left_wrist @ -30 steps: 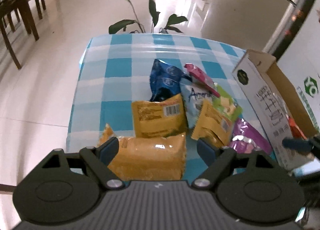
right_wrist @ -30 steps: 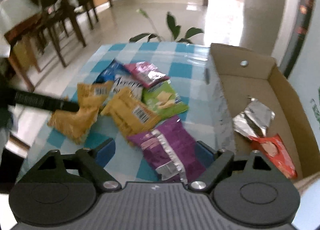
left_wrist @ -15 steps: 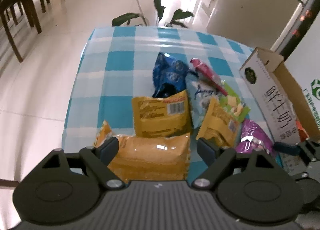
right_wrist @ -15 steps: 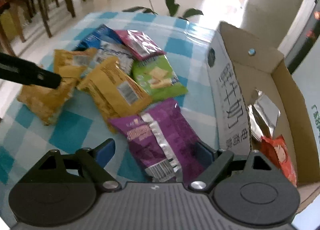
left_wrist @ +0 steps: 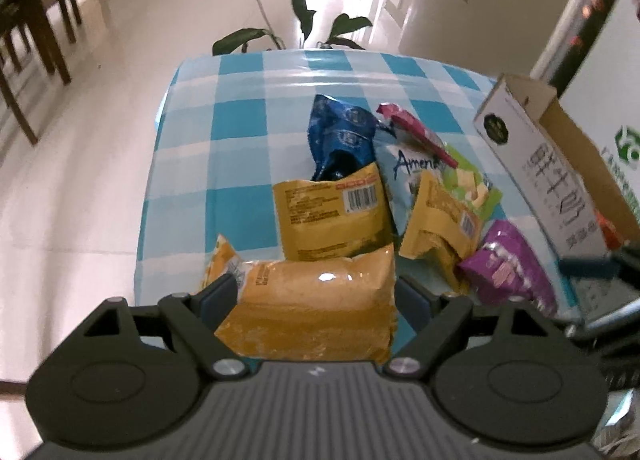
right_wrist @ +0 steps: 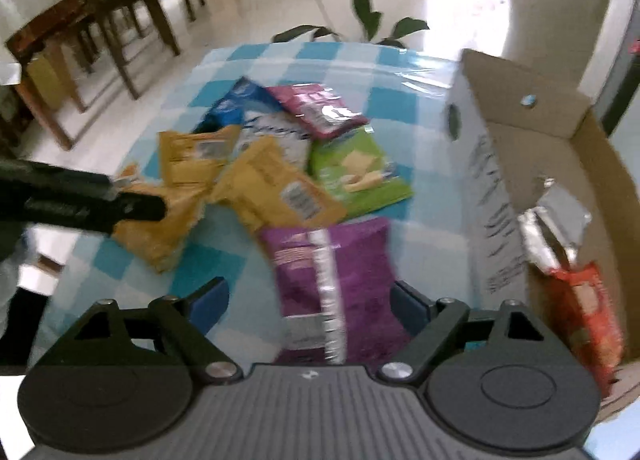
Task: Organize snacks
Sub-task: 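Grasp the purple bag with the right tool while the left tool grasps the large yellow bag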
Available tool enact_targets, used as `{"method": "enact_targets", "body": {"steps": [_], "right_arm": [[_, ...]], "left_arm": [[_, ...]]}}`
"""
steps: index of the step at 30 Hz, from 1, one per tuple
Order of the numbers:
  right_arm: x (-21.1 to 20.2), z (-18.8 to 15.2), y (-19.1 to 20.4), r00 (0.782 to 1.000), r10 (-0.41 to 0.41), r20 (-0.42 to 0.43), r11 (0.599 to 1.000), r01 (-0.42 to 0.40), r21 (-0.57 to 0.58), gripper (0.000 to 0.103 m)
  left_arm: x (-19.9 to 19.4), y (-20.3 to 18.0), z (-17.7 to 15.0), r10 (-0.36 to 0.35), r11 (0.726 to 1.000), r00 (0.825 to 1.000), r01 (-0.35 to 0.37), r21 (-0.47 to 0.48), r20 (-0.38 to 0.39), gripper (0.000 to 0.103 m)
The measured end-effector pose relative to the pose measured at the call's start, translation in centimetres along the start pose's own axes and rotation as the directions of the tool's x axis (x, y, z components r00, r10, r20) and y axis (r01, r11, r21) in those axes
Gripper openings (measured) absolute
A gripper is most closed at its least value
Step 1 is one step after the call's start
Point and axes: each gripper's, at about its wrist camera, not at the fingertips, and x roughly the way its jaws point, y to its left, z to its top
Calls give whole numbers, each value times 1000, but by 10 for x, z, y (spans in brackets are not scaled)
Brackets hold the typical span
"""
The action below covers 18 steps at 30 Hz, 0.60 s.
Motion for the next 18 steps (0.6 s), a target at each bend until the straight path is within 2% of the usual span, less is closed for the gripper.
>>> {"method": "enact_targets", "body": {"steps": [5,10,12,14,15,18], "right_arm": [[14,-3,-1,998,-44,-53,999,45,20,95],[21,-3,-3,996,-47,-75,998,50,47,95],[22,-3,-3,996,-50,-78,997,53,47,96],[23,-1,-3,995,-50,-83,997,55,54,97],[23,-1,-2,995,-51,-84,997,56,58,97],[26,0,0,995,-50,-84,997,55,60,98]], "left_arm": [[0,-8,-3,27,998,1000,-27,51,9,87],[-6,-1,-3,30,999,999,-30,40,17,88],[-5,-1,-4,34,997,999,-36,69,22,88],[1,-6,-7,39,992,999,-38,119,-7,90],[5,-8,-9,51,989,999,-48,139,-16,95],[8,-16,-12,80,980,997,-79,183,0,97]]}}
